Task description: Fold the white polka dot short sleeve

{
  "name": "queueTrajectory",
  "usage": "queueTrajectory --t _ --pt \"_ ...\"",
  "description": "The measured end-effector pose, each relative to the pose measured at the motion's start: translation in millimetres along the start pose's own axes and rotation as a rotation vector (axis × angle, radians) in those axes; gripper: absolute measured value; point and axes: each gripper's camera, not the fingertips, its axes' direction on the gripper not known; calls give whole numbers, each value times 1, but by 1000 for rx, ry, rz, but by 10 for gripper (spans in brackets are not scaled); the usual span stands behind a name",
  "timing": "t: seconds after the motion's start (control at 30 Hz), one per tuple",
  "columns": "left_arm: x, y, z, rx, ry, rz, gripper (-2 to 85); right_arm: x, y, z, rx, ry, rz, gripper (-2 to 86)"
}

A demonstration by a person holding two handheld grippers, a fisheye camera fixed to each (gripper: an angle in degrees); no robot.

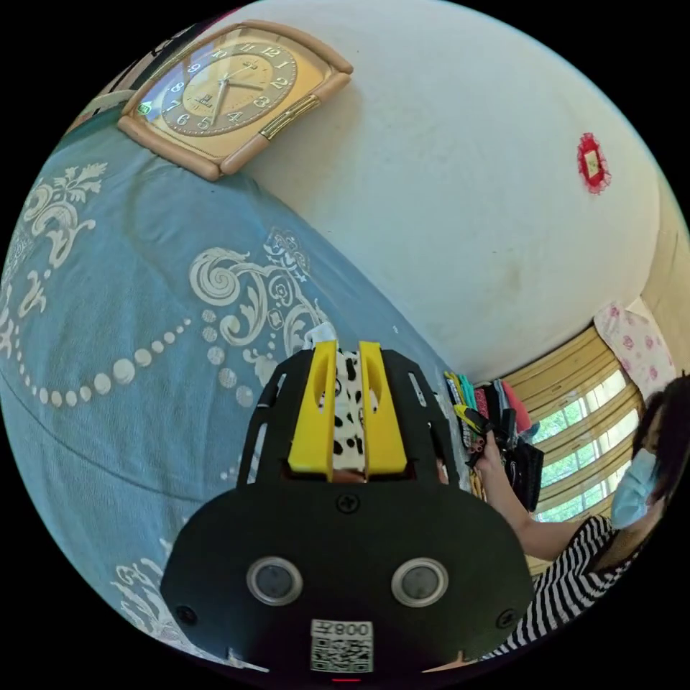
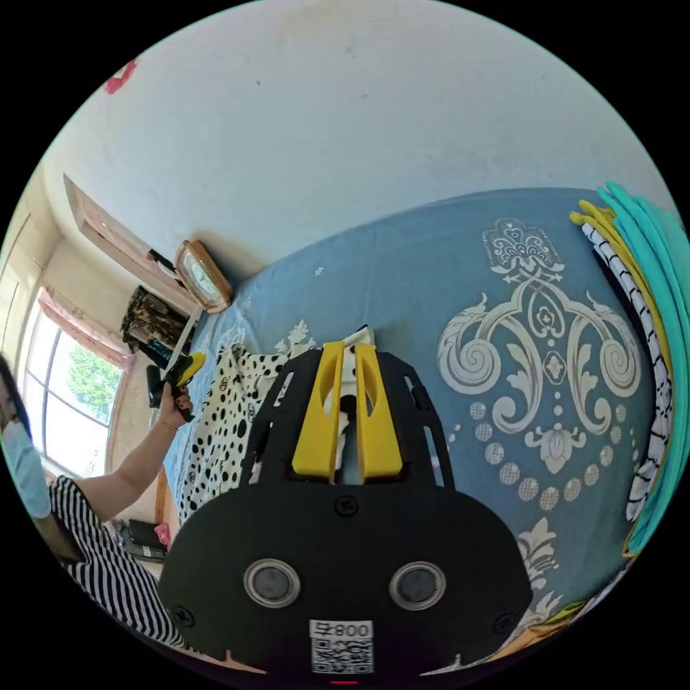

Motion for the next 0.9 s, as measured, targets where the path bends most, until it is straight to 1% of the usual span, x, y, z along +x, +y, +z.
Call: queueTrajectory --t 0.07,0.2,0.27,0.3,0.37,0.47,0.63,0.77,0.9 --pt "3 25 -13 -74 -19 36 69 -3 25 -8 -60 -19 -20 56" --pt "0 64 -19 -212 -87 27 73 1 82 -11 -213 42 31 62" --pt "-1 81 -10 -275 -121 22 73 4 93 -11 -213 16 59 64" --pt "-2 83 -7 -284 -123 20 72 5 94 -13 -182 -2 77 65" --pt "-2 88 7 -302 -111 21 64 4 91 -9 -179 -37 86 65" --pt "-2 88 22 -302 -133 12 35 1 83 3 -198 -62 86 60" --pt "-5 93 29 -283 -126 -8 8 -4 76 9 -205 -47 79 22" --pt "5 94 18 -191 -163 39 3 -18 67 -15 -155 87 32 7" --pt "6 97 22 -154 -183 50 2 -23 61 -21 -150 187 27 2"
